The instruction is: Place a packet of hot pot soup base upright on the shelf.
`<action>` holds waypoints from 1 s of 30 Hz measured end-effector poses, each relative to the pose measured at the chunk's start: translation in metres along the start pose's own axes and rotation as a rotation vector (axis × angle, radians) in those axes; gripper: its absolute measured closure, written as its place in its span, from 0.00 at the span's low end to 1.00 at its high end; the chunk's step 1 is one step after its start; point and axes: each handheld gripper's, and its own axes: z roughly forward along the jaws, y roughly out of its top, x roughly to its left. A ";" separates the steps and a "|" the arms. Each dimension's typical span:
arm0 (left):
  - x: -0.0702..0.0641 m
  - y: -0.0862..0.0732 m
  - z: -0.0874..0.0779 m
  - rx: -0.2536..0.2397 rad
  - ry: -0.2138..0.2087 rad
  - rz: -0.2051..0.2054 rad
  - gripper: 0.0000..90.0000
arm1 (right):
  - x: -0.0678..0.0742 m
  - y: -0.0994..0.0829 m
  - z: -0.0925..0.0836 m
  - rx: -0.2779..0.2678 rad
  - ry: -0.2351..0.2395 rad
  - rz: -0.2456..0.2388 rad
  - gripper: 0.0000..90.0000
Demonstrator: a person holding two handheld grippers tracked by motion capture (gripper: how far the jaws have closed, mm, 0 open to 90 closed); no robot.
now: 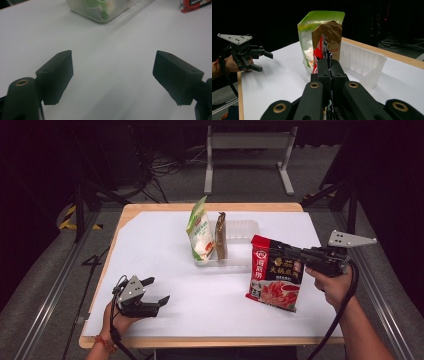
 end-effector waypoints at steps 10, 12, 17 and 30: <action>0.001 0.000 0.000 -0.004 0.005 0.005 0.19 | 0.003 0.011 -0.008 -0.041 -0.063 -0.015 0.99; 0.001 0.000 -0.001 -0.008 0.005 0.000 0.19 | 0.003 0.013 -0.011 -0.061 -0.079 -0.014 0.99; 0.001 0.001 -0.002 -0.014 -0.004 -0.003 0.20 | 0.002 0.018 -0.012 -0.093 -0.105 -0.001 0.99; -0.001 0.001 -0.001 -0.002 0.004 0.015 0.19 | 0.012 0.039 0.009 -0.120 -0.123 -0.003 0.99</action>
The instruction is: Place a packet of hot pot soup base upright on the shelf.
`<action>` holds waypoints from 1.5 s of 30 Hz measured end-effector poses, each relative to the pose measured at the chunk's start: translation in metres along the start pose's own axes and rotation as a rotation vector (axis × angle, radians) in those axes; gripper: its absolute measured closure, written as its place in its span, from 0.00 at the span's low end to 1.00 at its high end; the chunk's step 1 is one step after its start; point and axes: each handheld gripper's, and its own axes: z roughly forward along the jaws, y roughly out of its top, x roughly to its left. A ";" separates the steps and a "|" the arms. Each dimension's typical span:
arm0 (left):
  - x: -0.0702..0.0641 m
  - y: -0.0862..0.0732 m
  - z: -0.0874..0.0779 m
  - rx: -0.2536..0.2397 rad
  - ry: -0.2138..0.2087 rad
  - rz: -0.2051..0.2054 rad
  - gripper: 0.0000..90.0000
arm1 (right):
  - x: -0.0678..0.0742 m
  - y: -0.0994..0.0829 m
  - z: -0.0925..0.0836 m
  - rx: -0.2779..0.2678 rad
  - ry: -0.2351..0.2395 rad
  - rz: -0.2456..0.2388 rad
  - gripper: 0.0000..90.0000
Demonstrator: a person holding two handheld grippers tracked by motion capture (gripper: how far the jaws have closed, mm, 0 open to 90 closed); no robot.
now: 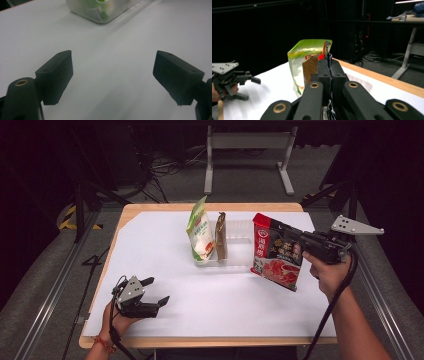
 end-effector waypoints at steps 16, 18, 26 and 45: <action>0.000 0.000 0.000 -0.002 -0.008 0.008 0.19 | 0.010 0.023 0.040 -0.024 -0.035 -0.016 0.99; 0.000 0.000 0.000 -0.003 -0.011 0.004 0.19 | 0.009 0.025 0.045 -0.022 -0.042 -0.011 0.99; -0.001 0.000 0.002 0.000 -0.018 0.006 0.19 | 0.008 0.030 0.068 -0.018 -0.076 -0.008 0.99; 0.000 -0.001 0.004 0.000 -0.030 0.007 0.19 | -0.005 0.036 0.113 -0.012 -0.156 0.003 0.99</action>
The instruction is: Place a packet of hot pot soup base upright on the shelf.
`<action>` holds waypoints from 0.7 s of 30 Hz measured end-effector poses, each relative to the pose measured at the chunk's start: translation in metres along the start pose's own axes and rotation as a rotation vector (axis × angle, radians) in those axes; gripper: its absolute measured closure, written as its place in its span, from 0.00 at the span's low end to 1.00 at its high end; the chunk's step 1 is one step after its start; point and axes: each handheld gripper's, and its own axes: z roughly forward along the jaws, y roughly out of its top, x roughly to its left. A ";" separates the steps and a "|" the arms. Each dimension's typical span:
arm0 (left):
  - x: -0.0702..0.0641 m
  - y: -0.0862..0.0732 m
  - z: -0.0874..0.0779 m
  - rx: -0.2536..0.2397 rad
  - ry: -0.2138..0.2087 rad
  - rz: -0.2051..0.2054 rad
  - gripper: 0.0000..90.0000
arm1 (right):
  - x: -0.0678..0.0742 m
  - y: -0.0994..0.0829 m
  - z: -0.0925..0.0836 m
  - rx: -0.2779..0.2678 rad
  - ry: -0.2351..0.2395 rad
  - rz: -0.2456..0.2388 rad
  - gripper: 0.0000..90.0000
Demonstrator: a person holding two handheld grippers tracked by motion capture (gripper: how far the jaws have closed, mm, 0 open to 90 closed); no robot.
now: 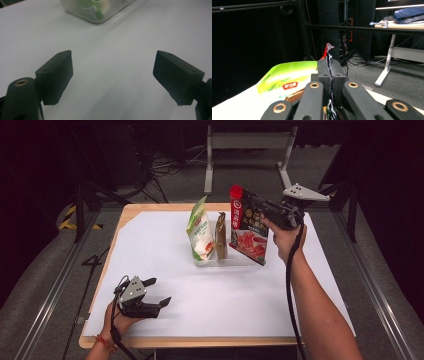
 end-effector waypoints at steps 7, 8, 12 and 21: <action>0.001 0.000 -0.001 -0.004 -0.001 0.002 0.19 | -0.002 0.000 0.018 -0.002 -0.021 0.010 0.99; 0.001 0.000 -0.001 -0.005 0.000 0.000 0.19 | -0.002 0.000 0.019 -0.001 -0.025 0.011 0.99; 0.001 0.000 -0.002 -0.008 0.002 0.001 0.19 | -0.005 -0.003 0.027 0.000 -0.025 0.020 0.99; 0.001 0.000 -0.002 -0.007 0.006 -0.004 0.19 | -0.010 -0.015 0.045 -0.011 -0.012 0.032 0.99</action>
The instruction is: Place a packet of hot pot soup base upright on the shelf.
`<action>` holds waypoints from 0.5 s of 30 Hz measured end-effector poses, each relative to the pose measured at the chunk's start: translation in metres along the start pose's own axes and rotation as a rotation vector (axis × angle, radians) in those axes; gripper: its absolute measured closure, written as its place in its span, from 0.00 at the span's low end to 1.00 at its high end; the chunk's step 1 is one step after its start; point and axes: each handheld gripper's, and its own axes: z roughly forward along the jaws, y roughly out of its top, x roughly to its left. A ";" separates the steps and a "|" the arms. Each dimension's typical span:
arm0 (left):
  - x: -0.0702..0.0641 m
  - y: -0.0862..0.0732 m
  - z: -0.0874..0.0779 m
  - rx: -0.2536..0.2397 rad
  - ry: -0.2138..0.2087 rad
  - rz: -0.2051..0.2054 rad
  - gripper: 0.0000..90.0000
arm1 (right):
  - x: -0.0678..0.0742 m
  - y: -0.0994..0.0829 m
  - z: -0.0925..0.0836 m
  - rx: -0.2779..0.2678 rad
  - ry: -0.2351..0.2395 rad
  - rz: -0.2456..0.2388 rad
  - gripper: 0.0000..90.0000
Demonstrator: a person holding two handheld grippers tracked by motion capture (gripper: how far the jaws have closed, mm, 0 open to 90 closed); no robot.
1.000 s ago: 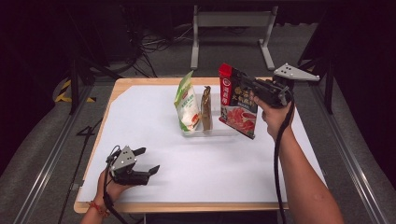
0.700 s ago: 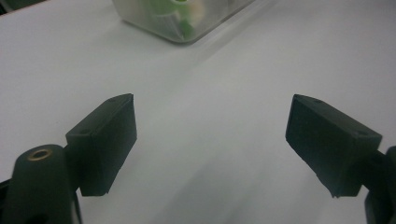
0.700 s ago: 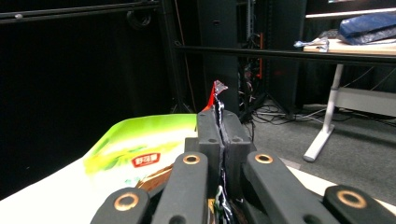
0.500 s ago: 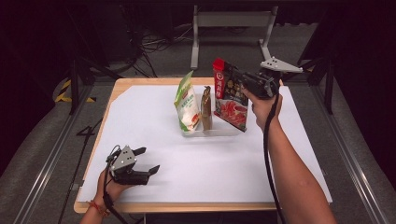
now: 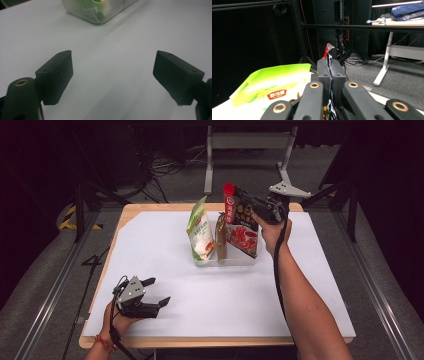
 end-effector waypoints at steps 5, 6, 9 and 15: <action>0.000 -0.001 0.001 0.010 0.000 -0.003 0.19 | -0.003 -0.007 0.006 -0.007 0.002 -0.007 0.99; 0.000 -0.001 0.001 0.010 0.000 -0.003 0.19 | -0.004 -0.008 0.006 -0.013 0.006 -0.005 0.99; 0.000 -0.001 0.001 0.008 -0.001 0.001 0.19 | -0.007 -0.013 0.003 -0.032 0.011 -0.009 0.99; -0.001 -0.001 0.002 0.010 -0.004 0.004 0.19 | -0.012 -0.021 -0.001 -0.028 0.015 -0.006 0.99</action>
